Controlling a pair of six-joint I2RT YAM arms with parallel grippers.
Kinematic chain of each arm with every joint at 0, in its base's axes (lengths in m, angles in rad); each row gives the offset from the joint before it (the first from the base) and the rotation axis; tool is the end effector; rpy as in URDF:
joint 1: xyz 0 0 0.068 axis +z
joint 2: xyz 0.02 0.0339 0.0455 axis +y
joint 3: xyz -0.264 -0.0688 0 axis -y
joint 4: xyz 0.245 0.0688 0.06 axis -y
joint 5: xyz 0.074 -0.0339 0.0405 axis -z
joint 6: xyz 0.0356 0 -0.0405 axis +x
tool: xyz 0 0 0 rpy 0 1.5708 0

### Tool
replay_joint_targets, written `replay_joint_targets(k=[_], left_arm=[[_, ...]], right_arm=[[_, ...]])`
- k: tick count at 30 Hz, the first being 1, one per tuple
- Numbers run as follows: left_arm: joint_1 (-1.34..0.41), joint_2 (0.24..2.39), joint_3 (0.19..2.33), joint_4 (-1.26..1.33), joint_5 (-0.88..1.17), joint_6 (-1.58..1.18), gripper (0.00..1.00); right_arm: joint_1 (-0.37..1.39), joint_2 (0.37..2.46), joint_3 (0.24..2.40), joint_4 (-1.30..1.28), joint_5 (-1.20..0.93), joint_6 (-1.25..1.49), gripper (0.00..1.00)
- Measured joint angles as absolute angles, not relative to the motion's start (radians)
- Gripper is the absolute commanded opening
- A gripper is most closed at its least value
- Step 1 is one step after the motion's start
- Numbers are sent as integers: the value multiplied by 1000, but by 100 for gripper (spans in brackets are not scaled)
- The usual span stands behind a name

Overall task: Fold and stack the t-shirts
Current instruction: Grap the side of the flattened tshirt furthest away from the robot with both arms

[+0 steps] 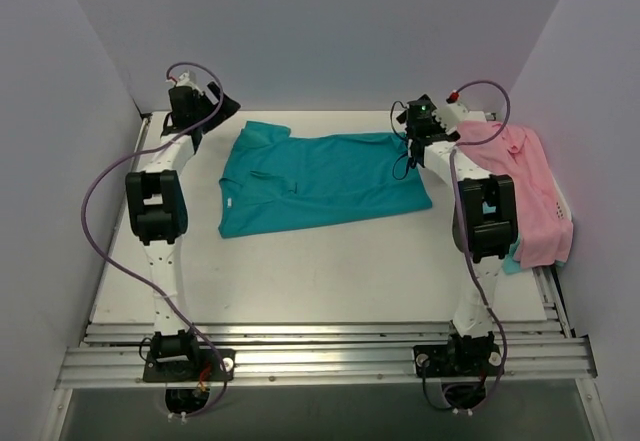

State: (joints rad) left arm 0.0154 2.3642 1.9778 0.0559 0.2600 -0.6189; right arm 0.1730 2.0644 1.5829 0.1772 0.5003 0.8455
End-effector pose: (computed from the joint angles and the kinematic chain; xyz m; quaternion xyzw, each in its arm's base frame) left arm 0.5603 -0.0005 0.2267 -0.1801 0.7902 -0.2720 0.5189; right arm 0.4860 0.0676 0.2542 0.3960 0.6889 0.1053 0.5979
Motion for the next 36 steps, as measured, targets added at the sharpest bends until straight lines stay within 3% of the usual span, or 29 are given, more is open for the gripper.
replay_joint_targets(k=[8,12,30,33,34,36], left_arm=[[66,2758,2408,-93,319,-669,96],[58,2801,2531,-158,313,-673,95],[-120,2897,2692,-228,241,-659,98],[-121,2897,2692,-227,236,-661,84],[-119,2897,2691,-228,233,-662,73],[-116,2897,2690,-233,224,-666,60]], right_arm=[[142,2124,1548,206,405,843,98],[138,2123,1519,246,381,843,98],[126,2078,1392,336,334,851,98],[119,2067,1384,345,332,851,98],[118,2066,1383,349,332,851,98],[118,2066,1382,352,331,851,98]])
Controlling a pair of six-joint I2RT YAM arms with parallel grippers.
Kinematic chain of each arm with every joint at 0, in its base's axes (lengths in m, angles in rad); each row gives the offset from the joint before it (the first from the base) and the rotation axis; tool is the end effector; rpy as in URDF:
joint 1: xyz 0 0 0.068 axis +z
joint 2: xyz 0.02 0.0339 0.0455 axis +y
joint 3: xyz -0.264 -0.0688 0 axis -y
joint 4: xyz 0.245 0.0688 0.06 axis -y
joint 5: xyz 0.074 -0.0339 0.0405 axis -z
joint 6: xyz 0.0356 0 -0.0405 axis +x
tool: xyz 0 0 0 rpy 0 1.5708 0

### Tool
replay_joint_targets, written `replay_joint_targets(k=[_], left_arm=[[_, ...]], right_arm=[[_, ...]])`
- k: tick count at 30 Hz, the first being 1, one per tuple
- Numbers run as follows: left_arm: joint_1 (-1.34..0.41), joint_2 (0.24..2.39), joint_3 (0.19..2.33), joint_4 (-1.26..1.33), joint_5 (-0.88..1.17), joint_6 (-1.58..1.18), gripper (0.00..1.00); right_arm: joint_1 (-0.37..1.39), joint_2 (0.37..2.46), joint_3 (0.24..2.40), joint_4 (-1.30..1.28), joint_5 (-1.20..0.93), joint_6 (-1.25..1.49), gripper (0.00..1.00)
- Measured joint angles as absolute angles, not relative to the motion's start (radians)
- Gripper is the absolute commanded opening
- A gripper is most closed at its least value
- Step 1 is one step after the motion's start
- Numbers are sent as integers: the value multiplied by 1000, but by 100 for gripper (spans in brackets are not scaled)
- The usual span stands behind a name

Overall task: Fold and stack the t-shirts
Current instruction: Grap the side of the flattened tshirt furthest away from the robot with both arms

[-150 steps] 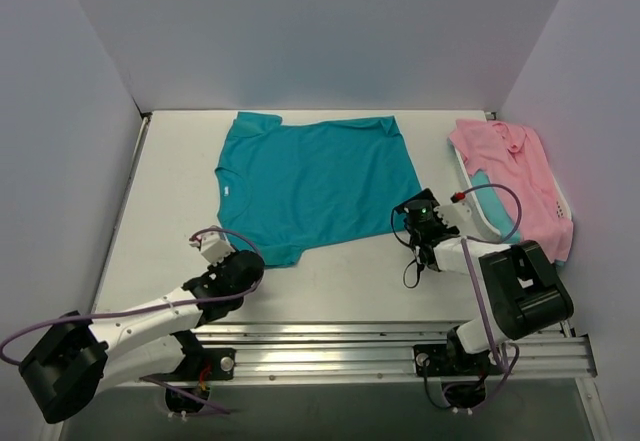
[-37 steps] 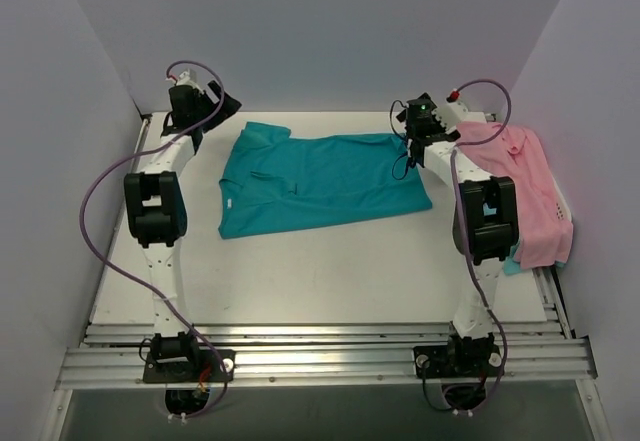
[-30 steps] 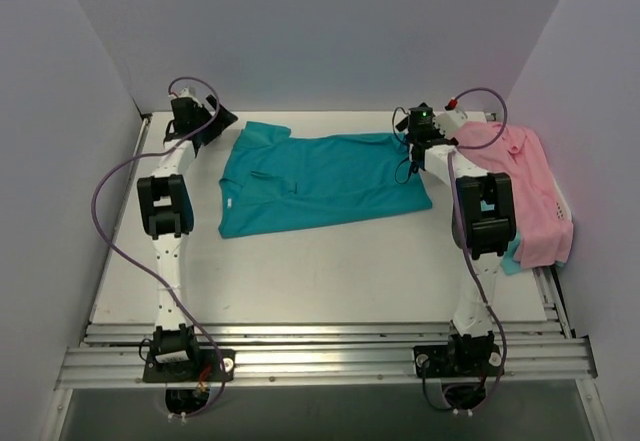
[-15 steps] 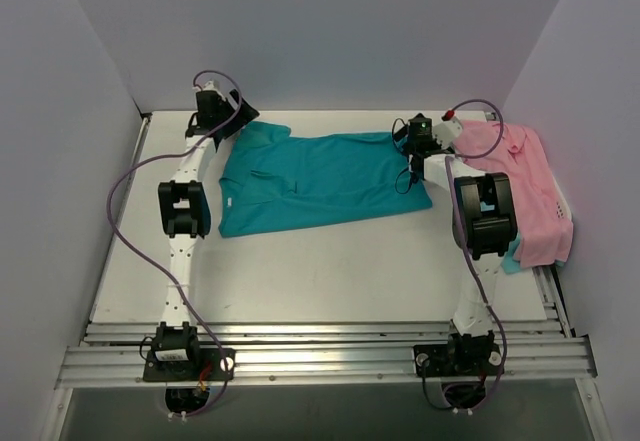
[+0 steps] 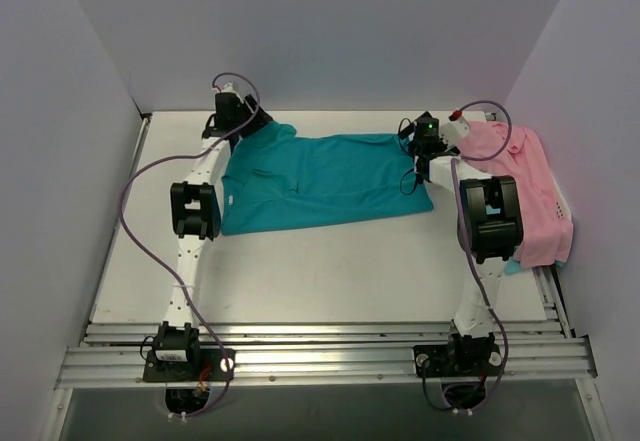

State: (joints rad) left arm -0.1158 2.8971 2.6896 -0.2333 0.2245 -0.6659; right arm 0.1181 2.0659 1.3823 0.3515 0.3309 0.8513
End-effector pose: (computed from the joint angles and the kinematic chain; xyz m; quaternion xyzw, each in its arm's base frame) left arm 0.6215 -0.0803 0.1393 -0.1702 0.8240 -0.2902 0.4559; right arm 0.4731 0.0445 0.2025 0.3771 0.7155 0.1481 0.5691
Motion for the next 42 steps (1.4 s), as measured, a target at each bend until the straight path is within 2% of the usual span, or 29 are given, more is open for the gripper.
replay_joint_targets(k=[1,2,5,6,12,18,21,32,42], left_arm=[[-113,2898,2689,-238,221,-669,53],[-111,2900,2689,-241,218,-670,30],[-105,2908,2688,-246,209,-677,4],[-102,2911,2688,-247,208,-680,3],[-93,2913,2666,-227,216,-693,2],[-85,2913,2637,-168,245,-709,2],[-83,2913,2633,-160,251,-719,2],[-82,2913,2632,-160,252,-726,2],[-82,2913,2630,-155,252,-727,2]], right_arm=[[118,2066,1382,352,331,851,98],[118,2066,1382,353,330,851,97],[117,2066,1382,357,325,851,97],[117,2066,1382,358,324,851,97],[113,2096,1433,371,307,839,97],[107,2295,1734,366,258,810,96],[104,2367,1802,350,226,812,94],[106,2395,1767,312,205,825,93],[114,2400,1791,307,203,825,84]])
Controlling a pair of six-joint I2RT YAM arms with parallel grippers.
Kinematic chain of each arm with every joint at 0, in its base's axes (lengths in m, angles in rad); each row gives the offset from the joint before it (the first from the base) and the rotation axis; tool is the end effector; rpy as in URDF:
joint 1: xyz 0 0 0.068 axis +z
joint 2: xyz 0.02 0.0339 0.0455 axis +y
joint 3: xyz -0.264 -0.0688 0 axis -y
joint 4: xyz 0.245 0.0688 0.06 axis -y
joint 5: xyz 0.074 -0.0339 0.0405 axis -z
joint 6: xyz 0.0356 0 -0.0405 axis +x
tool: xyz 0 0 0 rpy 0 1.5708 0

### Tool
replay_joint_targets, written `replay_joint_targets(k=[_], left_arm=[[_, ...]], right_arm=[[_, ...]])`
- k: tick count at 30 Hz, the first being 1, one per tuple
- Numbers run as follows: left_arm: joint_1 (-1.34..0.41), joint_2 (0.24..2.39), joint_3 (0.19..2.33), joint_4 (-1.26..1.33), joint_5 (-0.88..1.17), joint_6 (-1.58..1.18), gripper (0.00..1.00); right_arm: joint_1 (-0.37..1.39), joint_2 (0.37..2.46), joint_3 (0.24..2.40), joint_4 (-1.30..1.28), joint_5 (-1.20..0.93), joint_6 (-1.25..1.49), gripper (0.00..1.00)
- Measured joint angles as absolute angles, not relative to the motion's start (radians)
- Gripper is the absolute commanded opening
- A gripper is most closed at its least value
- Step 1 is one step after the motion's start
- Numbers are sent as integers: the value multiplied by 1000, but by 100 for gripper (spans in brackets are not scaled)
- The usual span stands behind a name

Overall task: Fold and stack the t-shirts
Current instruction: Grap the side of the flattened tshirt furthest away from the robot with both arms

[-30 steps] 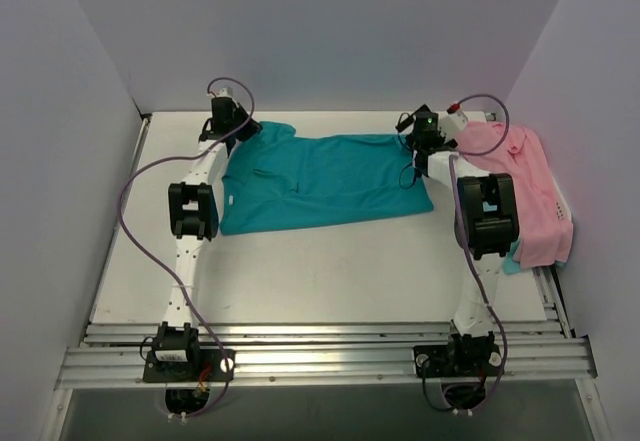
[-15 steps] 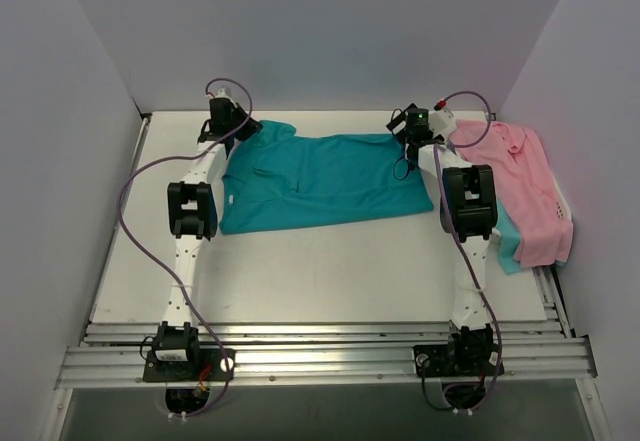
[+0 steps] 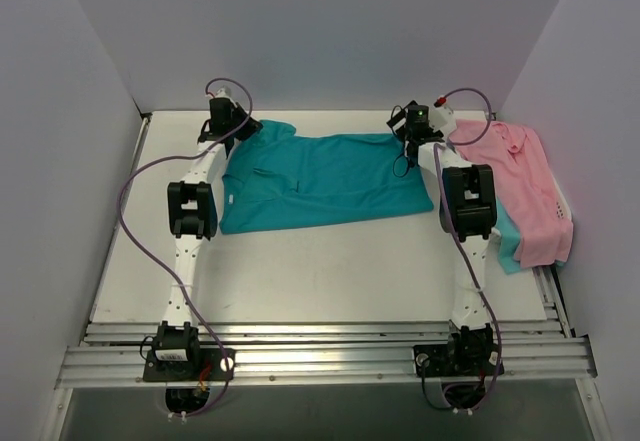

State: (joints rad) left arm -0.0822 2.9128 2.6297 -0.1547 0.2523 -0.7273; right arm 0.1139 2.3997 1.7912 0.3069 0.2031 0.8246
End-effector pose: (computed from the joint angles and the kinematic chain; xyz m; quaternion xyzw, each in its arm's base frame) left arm 0.6245 -0.0604 0.1166 -0.2013 0.8153 -0.3072 0.4476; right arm 0.5511 0.0558 0.1687 0.3351 0.7302 0.1939 0.5630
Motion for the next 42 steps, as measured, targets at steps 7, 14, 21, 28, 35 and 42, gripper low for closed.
replay_joint_targets(k=[7,14,21,28,35,42], left_arm=[[-82,2913,2629,-153,255,-729,2],[-81,2913,2628,-152,258,-729,2],[-81,2913,2628,-152,259,-729,2],[-81,2913,2628,-152,259,-730,2],[-81,2913,2628,-152,259,-730,2],[-81,2913,2628,-151,260,-730,2]], right_arm=[[128,2414,1869,302,201,825,82],[139,2431,1890,302,198,826,82],[140,2436,1874,289,204,828,82],[140,2425,1806,307,231,828,82],[140,2412,1785,312,232,828,72],[140,2421,1818,300,227,819,0]])
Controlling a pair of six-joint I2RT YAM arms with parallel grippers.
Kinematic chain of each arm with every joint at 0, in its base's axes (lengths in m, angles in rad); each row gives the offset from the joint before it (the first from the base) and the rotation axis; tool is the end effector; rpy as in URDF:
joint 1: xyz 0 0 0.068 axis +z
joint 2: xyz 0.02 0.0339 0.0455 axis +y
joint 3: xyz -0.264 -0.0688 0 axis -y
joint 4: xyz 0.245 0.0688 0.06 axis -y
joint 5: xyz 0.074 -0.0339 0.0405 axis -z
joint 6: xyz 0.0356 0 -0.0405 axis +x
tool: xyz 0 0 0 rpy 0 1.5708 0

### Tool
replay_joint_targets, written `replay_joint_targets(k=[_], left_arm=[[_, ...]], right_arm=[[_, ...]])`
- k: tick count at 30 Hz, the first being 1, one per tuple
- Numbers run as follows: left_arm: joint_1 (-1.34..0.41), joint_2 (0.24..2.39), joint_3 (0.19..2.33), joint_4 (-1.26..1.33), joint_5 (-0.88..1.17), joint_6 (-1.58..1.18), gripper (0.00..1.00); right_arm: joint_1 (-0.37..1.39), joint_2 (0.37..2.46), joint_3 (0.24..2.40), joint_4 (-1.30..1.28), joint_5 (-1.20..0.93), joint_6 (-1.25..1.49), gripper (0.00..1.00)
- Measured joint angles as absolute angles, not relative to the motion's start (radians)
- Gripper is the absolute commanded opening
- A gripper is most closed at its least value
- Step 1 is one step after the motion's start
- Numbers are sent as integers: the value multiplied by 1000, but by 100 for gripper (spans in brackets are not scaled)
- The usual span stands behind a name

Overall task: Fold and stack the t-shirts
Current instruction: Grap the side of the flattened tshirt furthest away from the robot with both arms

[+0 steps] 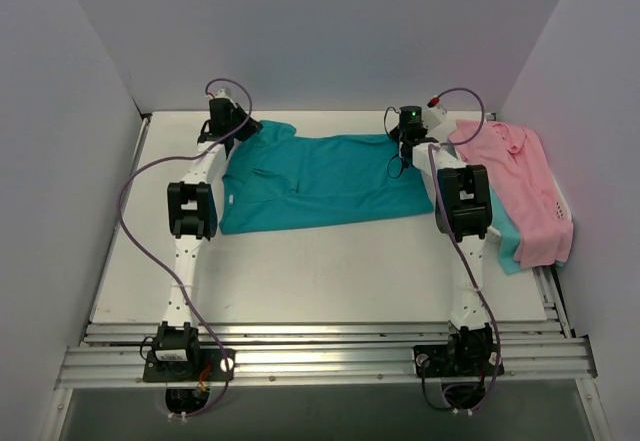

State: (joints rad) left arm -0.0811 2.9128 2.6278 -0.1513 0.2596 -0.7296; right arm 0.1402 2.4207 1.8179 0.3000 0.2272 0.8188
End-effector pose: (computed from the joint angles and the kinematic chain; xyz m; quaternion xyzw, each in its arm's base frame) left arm 0.6246 -0.0599 0.1163 -0.2005 0.8149 -0.3104 0.4466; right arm 0.5535 0.0700 0.1659 0.3297 0.7325 0.1905 0.5643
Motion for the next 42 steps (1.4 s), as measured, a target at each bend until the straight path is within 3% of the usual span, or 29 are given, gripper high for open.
replay_joint_targets(k=[21,42], left_arm=[[-70,2908,2582,-63,302,-694,2],[-58,2739,2496,-68,357,-569,2]], right_arm=[[120,2503,2010,266,226,746,0],[86,2505,1929,335,136,724,0]])
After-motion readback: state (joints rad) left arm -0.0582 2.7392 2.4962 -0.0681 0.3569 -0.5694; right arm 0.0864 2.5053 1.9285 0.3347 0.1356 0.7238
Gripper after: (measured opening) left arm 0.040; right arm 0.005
